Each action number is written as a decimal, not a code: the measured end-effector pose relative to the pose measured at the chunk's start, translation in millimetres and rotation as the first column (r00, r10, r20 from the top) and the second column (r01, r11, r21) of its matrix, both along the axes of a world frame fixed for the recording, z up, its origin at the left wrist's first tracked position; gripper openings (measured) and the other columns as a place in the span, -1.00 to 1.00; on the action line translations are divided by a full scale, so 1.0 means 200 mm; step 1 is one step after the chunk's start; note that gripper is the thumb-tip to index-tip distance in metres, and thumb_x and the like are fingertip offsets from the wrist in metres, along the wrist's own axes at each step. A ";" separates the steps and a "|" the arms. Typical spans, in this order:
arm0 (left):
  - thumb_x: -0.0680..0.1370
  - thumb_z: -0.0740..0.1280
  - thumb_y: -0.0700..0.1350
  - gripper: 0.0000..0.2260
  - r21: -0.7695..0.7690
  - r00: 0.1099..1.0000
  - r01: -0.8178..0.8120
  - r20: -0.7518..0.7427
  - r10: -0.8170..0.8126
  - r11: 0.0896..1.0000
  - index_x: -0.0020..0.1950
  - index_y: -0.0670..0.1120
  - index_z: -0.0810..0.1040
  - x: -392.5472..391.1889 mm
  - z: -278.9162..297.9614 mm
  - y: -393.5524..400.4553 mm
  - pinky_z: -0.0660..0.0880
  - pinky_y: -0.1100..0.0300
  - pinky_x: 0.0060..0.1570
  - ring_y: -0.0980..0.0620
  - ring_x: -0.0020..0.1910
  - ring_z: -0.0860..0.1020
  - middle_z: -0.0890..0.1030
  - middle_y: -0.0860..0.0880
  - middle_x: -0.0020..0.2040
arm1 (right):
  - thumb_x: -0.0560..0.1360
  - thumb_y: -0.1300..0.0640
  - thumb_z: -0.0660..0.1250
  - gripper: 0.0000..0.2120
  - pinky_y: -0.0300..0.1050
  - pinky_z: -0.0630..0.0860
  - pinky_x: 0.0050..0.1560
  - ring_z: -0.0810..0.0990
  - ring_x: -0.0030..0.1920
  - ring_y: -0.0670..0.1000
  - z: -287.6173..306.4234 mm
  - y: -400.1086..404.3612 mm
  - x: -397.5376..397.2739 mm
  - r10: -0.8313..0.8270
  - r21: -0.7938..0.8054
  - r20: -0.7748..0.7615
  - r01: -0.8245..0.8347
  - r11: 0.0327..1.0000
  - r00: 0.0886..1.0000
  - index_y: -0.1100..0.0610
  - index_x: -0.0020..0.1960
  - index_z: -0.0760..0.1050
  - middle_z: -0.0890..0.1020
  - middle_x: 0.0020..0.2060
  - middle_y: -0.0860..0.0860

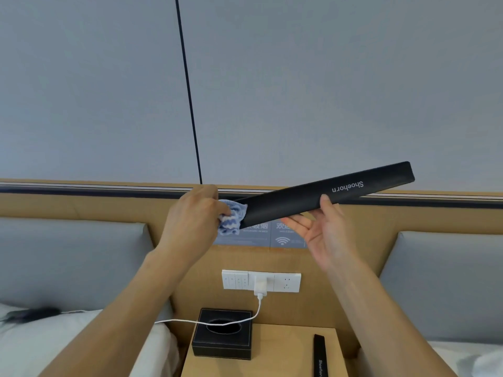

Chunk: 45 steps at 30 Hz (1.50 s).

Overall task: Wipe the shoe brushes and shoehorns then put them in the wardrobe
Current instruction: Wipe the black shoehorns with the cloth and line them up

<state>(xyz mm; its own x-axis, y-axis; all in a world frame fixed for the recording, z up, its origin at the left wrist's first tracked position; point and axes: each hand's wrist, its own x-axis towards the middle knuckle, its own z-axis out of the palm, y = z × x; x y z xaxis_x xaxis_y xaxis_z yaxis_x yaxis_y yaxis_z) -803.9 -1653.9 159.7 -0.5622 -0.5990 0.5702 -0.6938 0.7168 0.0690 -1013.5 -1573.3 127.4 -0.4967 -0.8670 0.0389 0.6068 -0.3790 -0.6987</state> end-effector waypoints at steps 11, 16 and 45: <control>0.48 0.42 -0.13 -0.86 -0.001 0.987 0.150 -0.059 -0.150 0.989 0.01 -0.01 0.70 -0.15 0.01 0.08 0.37 0.14 -0.33 -0.05 -0.18 0.49 0.51 -0.07 -0.15 | 0.68 0.00 0.13 -0.73 0.04 0.69 -0.09 0.73 -0.03 0.21 0.02 0.01 0.14 0.104 0.118 -0.347 -0.066 0.991 0.932 0.09 0.26 0.47 0.73 0.01 0.12; 0.48 0.38 -0.19 -0.84 0.070 0.964 0.197 -0.198 -0.179 0.978 -0.01 0.01 0.68 -0.18 0.02 0.11 0.43 0.12 -0.33 0.00 -0.24 0.49 0.52 -0.02 -0.14 | 0.67 0.00 0.14 -0.71 0.08 0.67 -0.02 0.72 0.01 0.21 0.01 0.05 0.14 0.261 0.169 -0.444 -0.206 0.964 0.857 0.08 0.25 0.53 0.72 0.05 0.10; 0.45 0.50 -0.16 -0.77 0.447 0.821 0.534 -0.477 -0.314 0.718 0.08 0.03 0.68 -0.12 -0.15 0.10 0.49 0.29 -0.18 0.12 -0.13 0.60 0.67 0.10 -0.10 | 0.36 0.00 0.49 -0.56 0.02 0.67 -0.03 0.71 0.03 0.16 -0.04 0.12 0.03 0.347 0.285 -0.447 -0.236 0.929 0.824 0.11 0.19 0.57 0.69 0.09 0.09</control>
